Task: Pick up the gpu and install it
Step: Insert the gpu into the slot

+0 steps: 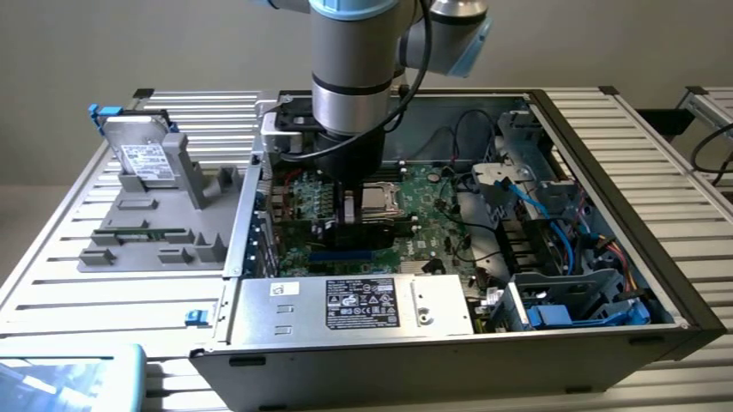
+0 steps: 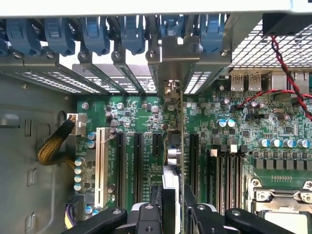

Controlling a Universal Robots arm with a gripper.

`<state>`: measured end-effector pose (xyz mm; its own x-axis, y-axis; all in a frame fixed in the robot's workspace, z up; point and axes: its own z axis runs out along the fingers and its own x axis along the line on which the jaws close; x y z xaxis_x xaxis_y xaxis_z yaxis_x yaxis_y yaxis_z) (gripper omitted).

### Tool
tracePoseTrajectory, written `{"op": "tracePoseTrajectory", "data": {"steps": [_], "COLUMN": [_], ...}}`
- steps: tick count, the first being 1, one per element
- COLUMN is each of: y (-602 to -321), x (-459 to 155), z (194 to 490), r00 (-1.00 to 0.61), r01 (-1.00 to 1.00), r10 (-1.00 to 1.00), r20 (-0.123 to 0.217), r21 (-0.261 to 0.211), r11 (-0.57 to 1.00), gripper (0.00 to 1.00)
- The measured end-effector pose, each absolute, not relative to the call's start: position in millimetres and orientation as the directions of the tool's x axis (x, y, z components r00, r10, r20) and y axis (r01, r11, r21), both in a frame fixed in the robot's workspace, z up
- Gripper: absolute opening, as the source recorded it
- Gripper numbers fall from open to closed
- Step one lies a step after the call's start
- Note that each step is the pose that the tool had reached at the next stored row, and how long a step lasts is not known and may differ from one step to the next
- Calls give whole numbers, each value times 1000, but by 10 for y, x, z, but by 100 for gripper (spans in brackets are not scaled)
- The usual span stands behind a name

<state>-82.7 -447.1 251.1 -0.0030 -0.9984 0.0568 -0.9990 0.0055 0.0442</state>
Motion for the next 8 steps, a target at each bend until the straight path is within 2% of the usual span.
{"op": "tracePoseTrajectory", "data": {"steps": [8], "y": [-4473], "x": [-844], "z": [2511], "r00": [-3], "r01": [-999], "r10": [-999], "r20": [53], "r21": [44], "r11": [5], "gripper": [28]}}
